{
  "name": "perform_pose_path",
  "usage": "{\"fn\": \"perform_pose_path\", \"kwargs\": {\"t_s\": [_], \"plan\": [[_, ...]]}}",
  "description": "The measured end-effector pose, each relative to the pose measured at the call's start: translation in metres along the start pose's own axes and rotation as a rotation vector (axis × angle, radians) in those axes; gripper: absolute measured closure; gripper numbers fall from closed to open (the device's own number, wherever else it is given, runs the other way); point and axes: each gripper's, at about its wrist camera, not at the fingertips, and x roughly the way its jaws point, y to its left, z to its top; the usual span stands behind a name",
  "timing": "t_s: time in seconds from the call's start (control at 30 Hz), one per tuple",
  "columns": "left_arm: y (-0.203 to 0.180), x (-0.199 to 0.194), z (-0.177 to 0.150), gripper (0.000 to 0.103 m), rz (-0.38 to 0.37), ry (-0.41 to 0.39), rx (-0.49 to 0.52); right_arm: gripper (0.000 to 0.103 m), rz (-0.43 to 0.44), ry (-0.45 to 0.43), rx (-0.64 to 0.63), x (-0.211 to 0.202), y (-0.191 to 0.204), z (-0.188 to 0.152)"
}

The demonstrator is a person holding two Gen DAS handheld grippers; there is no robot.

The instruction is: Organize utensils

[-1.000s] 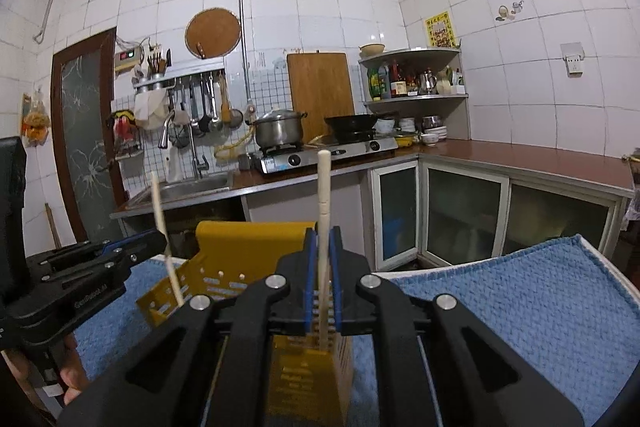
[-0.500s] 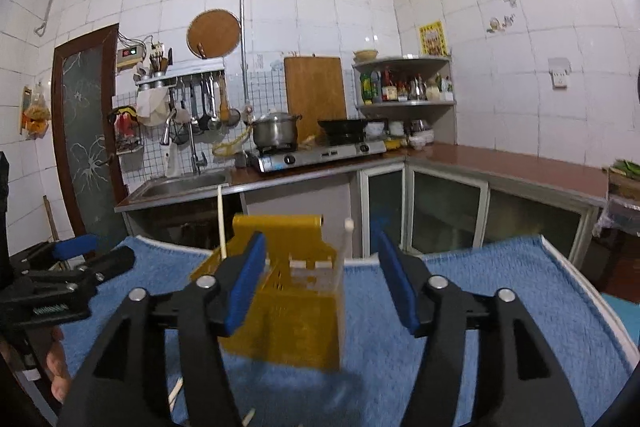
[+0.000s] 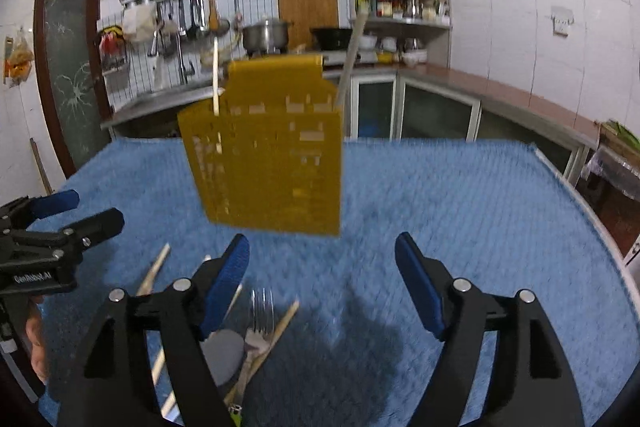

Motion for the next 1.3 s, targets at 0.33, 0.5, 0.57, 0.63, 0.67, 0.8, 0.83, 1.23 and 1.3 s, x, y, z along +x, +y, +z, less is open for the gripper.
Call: {"fn": "perform_pose_path", "kwargs": {"t_s": [0.33, 0.5, 0.57, 0.63, 0.67, 0.8, 0.83, 1.23, 1.3], "plan": [[0.021, 0.039, -0.02, 0.006, -0.022, 0.154, -0.081, 0.029, 0.025, 0.184, 0.064, 0.042, -0.007, -0.022], [0.013, 0.049, -0.023, 0.025, -0.058, 0.212, -0.056, 0.032, 0.039, 0.262, 0.071, 0.052, -0.003, -0.028], [0.008, 0.05, -0.024, 0.029, -0.071, 0.223, -0.042, 0.035, 0.039, 0.279, 0.059, 0.055, 0.0, -0.029], [0.003, 0.05, -0.025, 0.035, -0.074, 0.228, -0.019, 0.038, 0.034, 0.283, 0.041, 0.055, 0.005, -0.029], [0.0, 0.05, -0.025, 0.039, -0.075, 0.233, -0.012, 0.039, 0.042, 0.282, 0.038, 0.055, 0.007, -0.029], [-0.002, 0.055, -0.027, 0.057, -0.097, 0.267, -0.02, 0.044, 0.074, 0.299, 0.029, 0.056, 0.015, -0.03], [-0.003, 0.057, -0.028, 0.059, -0.096, 0.275, -0.022, 0.05, 0.07, 0.298, 0.019, 0.056, 0.017, -0.029], [0.006, 0.063, -0.026, 0.083, -0.086, 0.281, -0.048, 0.087, 0.088, 0.307, 0.007, 0.058, 0.016, -0.026], [0.008, 0.063, -0.026, 0.087, -0.093, 0.285, -0.058, 0.087, 0.107, 0.308, 0.031, 0.058, 0.01, -0.025]]}}
